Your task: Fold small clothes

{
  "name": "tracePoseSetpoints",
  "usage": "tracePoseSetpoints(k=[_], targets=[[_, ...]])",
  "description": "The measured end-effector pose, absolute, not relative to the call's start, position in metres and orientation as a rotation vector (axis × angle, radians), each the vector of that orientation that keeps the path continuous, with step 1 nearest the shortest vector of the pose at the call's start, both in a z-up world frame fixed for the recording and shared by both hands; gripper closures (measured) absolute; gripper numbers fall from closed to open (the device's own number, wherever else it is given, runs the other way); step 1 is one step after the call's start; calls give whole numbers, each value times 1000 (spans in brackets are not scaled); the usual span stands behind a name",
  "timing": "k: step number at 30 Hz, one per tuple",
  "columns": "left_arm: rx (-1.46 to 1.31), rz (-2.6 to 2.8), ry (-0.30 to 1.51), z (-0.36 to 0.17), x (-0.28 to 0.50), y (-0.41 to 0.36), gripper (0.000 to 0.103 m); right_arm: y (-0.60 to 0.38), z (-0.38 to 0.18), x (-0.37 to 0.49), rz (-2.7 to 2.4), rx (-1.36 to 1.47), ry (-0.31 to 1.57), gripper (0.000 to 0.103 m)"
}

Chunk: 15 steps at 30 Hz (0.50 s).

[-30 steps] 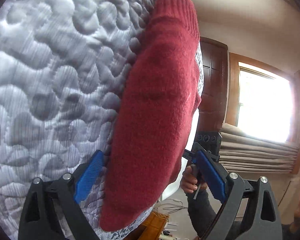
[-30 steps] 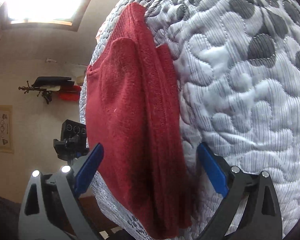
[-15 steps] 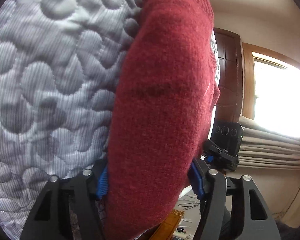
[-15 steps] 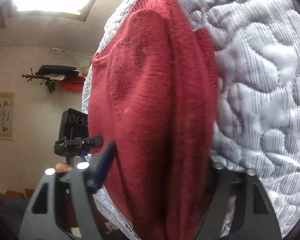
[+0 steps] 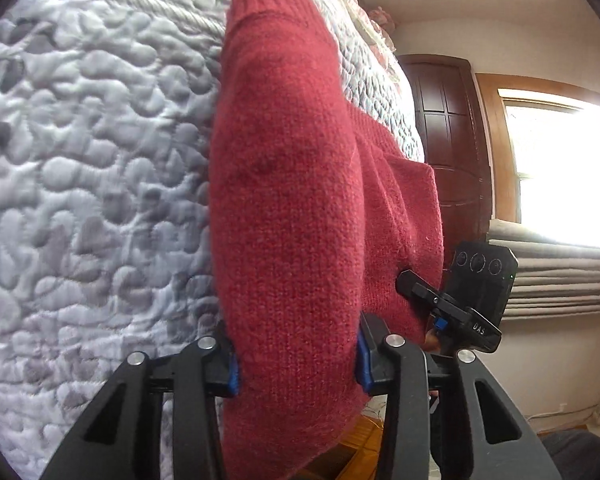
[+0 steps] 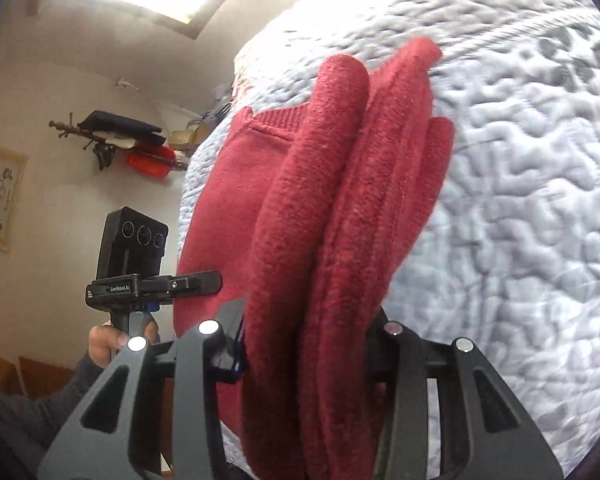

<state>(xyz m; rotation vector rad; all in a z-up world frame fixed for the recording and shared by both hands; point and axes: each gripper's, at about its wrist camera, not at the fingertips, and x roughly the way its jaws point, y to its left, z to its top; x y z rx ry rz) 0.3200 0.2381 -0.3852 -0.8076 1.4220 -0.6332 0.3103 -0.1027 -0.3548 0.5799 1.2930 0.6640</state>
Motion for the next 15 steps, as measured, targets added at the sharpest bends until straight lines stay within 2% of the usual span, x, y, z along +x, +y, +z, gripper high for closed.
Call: tracePoseSetpoints(k=[5, 9, 10, 12, 15], targets=[[-807, -568, 1403, -362, 265, 296, 62, -44, -358, 280, 753, 614, 1321, 65], [-835, -474, 1444, -390, 220, 338, 61, 3, -398, 254, 782, 602, 1410, 62], [-843, -445, 1466, -403, 211, 346, 57, 14, -412, 248, 781, 582, 1451, 60], [-870, -373, 1491, -429, 196, 360, 47, 25, -432, 242, 731, 503, 1522, 37], [-942, -361, 1443, -423, 185, 364, 41, 14, -413, 247, 692, 464, 1516, 34]])
